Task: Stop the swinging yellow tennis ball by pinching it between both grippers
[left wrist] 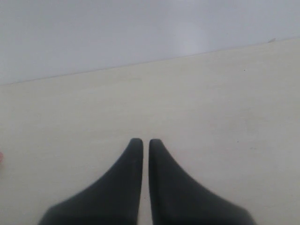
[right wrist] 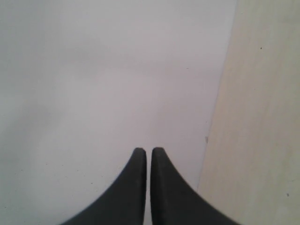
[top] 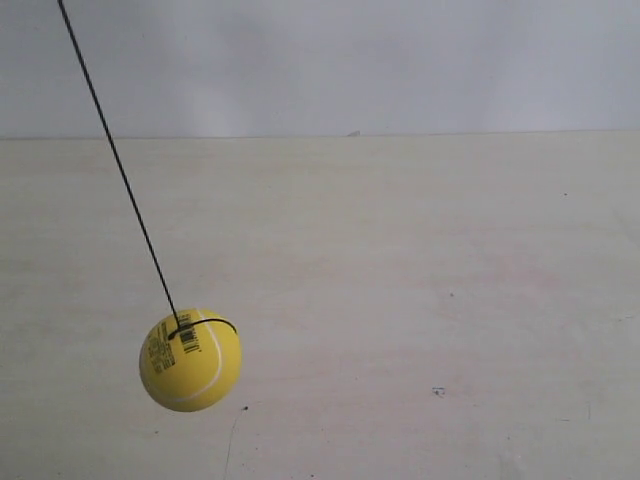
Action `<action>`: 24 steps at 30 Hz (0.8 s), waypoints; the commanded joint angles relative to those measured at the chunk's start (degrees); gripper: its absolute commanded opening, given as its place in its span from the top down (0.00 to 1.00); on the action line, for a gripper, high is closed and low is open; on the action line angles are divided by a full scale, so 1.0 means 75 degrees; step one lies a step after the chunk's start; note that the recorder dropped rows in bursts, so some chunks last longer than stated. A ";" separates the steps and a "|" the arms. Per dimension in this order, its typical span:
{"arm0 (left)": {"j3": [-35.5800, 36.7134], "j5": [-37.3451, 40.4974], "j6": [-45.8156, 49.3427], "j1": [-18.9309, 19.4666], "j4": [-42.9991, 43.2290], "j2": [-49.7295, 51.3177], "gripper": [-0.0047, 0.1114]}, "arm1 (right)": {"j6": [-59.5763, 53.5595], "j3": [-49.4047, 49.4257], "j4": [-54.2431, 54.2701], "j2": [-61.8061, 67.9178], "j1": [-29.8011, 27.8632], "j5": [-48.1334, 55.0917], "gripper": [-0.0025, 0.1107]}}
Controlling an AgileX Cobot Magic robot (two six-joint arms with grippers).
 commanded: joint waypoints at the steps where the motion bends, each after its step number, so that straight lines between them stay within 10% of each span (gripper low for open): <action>1: 0.0019 -0.0001 0.0033 0.0022 0.0000 -0.0023 0.92 | -0.0116 0.0037 -0.0050 0.0012 -0.0017 0.0022 0.98; 8: 0.0019 -0.0001 0.0033 0.0022 0.0000 -0.0023 0.92 | -0.0116 0.0037 0.3437 0.0012 -0.0017 0.0034 0.98; 24: 0.0019 -0.0001 0.0033 0.0022 0.0000 -0.0023 0.92 | -0.0102 0.0037 0.3585 -0.0233 -0.0017 0.0034 0.98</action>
